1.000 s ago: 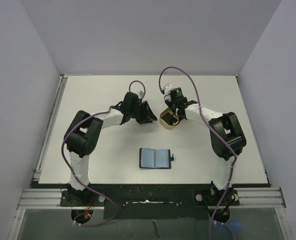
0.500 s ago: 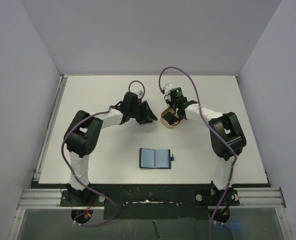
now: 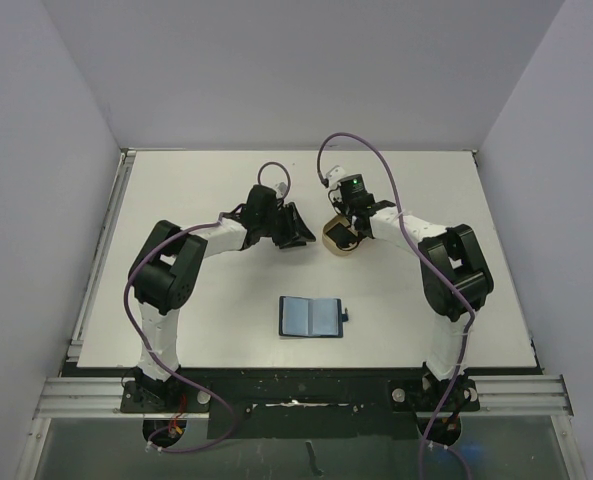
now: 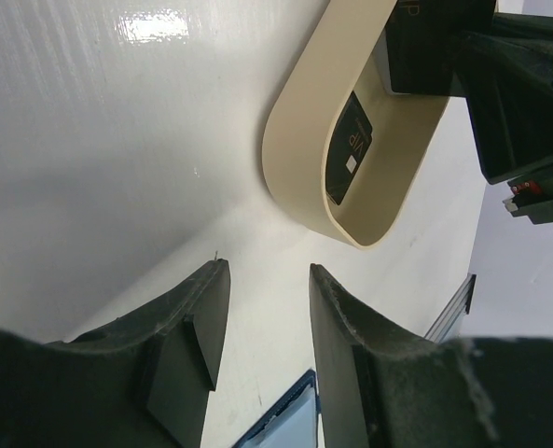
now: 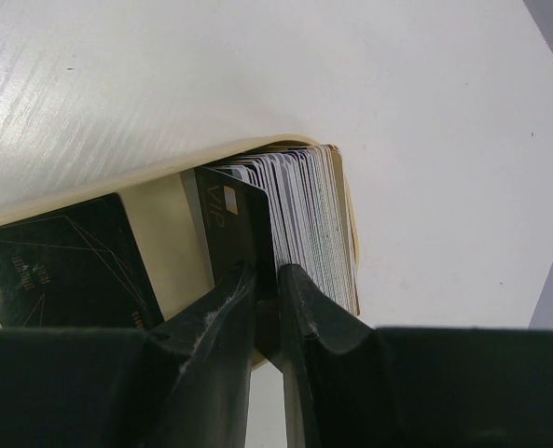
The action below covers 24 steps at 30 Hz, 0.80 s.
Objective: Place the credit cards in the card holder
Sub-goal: Pick up the credit card from the storage box.
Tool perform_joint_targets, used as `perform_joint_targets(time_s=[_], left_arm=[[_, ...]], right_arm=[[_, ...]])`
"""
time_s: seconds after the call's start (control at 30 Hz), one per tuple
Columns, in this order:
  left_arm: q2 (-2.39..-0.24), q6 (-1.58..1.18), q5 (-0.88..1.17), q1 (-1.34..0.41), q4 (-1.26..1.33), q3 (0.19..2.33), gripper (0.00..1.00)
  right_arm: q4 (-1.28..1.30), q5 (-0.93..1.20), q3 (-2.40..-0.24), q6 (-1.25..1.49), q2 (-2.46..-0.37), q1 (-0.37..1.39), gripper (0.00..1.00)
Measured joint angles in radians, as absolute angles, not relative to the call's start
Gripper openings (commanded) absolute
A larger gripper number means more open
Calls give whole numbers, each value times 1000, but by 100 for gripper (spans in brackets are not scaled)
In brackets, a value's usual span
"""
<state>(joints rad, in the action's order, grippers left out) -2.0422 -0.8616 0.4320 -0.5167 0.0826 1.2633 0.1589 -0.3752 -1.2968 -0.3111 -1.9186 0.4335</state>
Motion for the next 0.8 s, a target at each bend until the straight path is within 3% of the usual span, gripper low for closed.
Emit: perform_joint_targets(time_s=[0.43,0.8], left_arm=[[-2042,-865,440,-517,94,1252,37],[-2007,-863,423,-512,65,1201,37]], right_arm=[[199,-361,-1325,-310,-1884,435,4],[306,-307,-1329,-235,-1789,511,0]])
